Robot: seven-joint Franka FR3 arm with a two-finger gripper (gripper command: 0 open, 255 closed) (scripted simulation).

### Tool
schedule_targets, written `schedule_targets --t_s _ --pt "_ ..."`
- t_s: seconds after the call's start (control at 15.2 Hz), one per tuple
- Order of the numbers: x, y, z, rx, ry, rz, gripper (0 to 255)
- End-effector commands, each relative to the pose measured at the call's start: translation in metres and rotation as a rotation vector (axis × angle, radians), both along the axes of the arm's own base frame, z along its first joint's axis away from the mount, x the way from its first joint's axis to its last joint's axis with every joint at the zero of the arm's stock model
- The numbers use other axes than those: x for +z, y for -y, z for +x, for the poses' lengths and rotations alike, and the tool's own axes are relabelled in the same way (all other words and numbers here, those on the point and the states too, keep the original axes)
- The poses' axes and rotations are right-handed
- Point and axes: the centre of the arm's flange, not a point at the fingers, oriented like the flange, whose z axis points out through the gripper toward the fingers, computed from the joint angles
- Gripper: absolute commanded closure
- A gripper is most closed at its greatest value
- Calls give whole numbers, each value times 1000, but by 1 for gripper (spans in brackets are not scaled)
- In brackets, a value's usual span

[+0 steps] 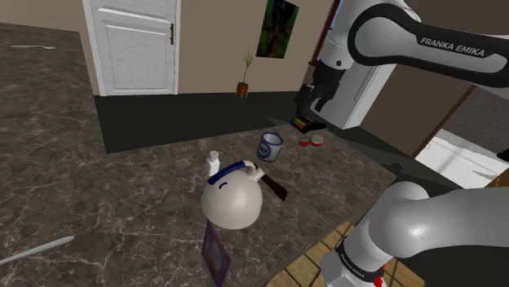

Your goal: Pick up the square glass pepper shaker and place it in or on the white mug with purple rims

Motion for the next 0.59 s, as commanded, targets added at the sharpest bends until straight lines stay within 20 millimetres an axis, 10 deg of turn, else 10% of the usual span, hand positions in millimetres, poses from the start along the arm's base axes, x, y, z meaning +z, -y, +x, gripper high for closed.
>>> schedule_targets --t_s 0.0,0.53 --pt "0 0 0 0 0 0 0" --pt "-65 -45 72 79 -68 43 0"
